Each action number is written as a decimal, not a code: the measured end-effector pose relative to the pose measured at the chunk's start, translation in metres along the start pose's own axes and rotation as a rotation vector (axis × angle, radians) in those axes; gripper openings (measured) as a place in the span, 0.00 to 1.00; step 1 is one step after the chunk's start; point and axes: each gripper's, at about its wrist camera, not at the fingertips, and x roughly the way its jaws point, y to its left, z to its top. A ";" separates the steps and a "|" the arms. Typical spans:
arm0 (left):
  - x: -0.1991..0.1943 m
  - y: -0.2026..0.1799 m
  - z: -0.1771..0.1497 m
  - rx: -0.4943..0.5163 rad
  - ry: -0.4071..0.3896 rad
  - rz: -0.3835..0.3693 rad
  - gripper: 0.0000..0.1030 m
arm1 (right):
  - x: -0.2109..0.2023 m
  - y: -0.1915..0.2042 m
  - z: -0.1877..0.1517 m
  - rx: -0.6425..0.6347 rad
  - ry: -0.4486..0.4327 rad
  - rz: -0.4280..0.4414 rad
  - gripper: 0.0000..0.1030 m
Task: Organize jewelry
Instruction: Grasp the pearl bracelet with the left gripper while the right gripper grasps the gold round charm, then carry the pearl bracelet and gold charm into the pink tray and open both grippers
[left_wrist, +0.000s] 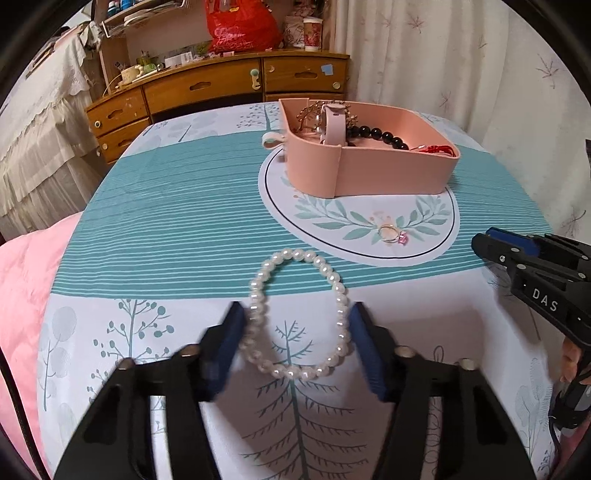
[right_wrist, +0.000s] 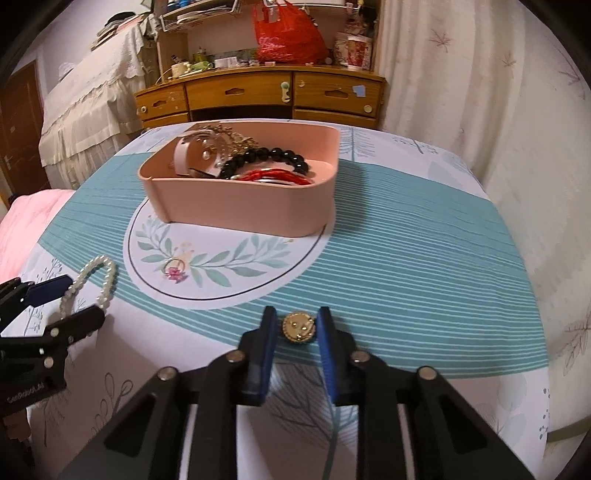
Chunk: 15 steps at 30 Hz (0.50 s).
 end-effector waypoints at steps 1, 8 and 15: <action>0.000 0.001 0.000 -0.002 -0.002 0.001 0.39 | 0.000 0.001 0.000 -0.004 0.002 -0.005 0.19; -0.002 0.011 0.002 -0.058 0.008 0.022 0.14 | 0.001 0.002 0.001 -0.003 0.008 -0.009 0.19; -0.002 0.008 0.003 -0.052 0.018 0.041 0.12 | 0.002 0.003 0.002 -0.006 0.015 -0.010 0.19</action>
